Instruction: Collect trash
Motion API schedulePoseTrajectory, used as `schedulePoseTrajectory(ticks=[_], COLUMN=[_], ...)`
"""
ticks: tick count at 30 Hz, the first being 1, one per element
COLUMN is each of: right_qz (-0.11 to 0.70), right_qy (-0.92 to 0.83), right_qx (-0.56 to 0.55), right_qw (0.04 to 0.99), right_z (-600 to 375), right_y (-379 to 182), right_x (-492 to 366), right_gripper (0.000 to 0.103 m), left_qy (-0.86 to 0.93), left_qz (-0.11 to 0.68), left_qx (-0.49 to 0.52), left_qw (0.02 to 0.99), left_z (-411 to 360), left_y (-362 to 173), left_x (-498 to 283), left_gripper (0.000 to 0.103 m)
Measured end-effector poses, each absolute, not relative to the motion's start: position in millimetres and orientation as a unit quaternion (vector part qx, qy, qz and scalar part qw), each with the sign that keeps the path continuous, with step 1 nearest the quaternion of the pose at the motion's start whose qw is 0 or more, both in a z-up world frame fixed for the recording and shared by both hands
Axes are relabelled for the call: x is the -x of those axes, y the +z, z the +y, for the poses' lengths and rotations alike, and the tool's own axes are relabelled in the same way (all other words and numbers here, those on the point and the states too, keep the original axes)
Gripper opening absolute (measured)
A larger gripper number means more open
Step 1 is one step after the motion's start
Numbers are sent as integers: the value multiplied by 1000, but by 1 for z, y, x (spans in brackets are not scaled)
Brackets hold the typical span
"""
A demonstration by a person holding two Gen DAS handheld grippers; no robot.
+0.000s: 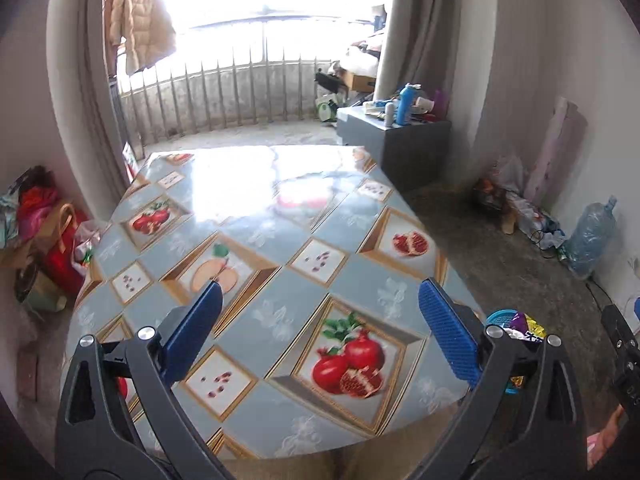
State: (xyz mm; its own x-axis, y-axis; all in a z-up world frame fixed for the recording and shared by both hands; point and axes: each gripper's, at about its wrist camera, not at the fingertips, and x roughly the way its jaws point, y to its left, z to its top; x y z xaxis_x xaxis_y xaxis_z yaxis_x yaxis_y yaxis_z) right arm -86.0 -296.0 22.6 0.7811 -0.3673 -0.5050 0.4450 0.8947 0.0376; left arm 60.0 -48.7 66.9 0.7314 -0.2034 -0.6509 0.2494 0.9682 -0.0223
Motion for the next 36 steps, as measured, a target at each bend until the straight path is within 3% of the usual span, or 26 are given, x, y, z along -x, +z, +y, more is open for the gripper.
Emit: schedulePoseTrajectory(ticks=[12,36], right_qz=[430,470], right_qy=[-160,-227], right_qx=[-26,-33], right_qw=[888,852], right_z=[-228,-250], right_y=[-45,-56], right_x=[59,58], right_gripper=[97,97], left_qy=[5,-6], left_qz=[454,477], left_qx=[8,-54], left_qw=[891,877], left_z=[21,-9], left_y=[-5,-17], left_x=[-30,-33], left_gripper=[94,94])
